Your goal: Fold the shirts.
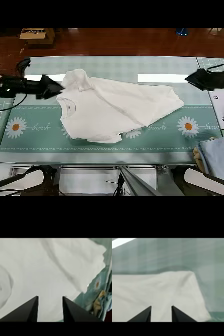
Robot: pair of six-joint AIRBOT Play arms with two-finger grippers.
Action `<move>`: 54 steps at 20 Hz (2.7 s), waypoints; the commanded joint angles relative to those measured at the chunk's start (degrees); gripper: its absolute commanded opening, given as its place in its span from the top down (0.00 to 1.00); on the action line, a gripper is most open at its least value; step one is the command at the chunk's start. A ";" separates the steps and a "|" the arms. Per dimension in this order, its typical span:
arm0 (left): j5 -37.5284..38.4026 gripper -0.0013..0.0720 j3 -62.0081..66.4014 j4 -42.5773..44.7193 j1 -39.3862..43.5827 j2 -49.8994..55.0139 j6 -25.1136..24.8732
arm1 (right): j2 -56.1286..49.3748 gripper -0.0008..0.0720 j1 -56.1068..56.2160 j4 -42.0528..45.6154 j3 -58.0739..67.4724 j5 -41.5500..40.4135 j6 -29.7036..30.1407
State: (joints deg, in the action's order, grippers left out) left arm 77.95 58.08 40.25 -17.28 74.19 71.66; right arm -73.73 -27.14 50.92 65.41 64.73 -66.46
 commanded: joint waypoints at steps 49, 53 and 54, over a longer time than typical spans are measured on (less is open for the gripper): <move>-16.15 0.94 -22.21 -6.05 16.68 -6.05 -7.19 | -15.98 0.95 -0.33 -15.58 -0.26 0.11 7.87; -16.09 0.94 -2.73 -6.91 14.19 -15.93 -8.09 | -2.58 0.95 -0.61 -17.94 9.55 2.78 8.26; -16.48 0.94 3.91 -6.91 13.11 -18.62 -8.02 | 1.49 0.95 -0.61 -19.28 11.78 2.32 8.24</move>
State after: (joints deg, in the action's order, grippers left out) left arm 61.54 48.21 33.91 -2.28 61.82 64.38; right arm -80.90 -27.94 35.51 71.33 66.13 -59.75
